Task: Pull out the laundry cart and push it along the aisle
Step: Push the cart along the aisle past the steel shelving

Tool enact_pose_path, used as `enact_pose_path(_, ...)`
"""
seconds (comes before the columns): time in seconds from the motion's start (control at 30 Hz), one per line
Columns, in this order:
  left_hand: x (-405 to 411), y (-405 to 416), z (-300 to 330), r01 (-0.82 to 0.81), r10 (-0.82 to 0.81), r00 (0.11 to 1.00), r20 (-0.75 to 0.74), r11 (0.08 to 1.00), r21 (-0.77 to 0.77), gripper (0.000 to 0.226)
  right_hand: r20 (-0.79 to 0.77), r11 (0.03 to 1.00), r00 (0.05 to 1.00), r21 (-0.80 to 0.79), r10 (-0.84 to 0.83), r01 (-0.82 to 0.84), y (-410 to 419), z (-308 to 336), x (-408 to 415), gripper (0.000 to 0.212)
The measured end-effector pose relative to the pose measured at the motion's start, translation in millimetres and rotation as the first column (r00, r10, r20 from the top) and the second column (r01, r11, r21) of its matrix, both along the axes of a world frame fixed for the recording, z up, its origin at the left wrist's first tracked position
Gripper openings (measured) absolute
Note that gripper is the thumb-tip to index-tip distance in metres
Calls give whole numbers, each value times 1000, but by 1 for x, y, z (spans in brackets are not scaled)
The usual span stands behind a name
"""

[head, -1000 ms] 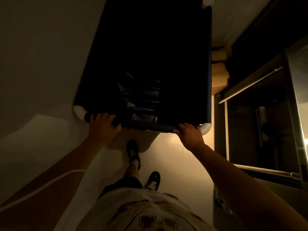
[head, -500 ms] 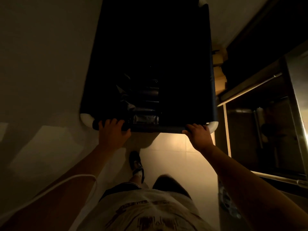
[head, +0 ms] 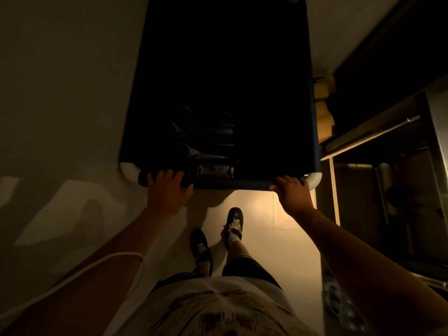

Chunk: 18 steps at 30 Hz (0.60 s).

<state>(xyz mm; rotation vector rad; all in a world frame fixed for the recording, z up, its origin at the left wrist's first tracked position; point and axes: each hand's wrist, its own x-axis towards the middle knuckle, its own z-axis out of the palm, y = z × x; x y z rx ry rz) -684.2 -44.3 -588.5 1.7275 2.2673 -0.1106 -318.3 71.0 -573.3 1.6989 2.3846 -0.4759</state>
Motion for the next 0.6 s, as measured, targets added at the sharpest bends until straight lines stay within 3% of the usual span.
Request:
enact_pose_path(0.3, -13, 60, 3, -35, 35, 999, 6, 999, -14, 68, -30, 999, 999, 31, 17, -16, 59, -6, -13, 34)
enact_pose_path(0.6, -31, 135, 8, -44, 45, 999, 6, 997, -66, 56, -27, 1000, 1000, 26, -11, 12, 130, -8, -33, 34)
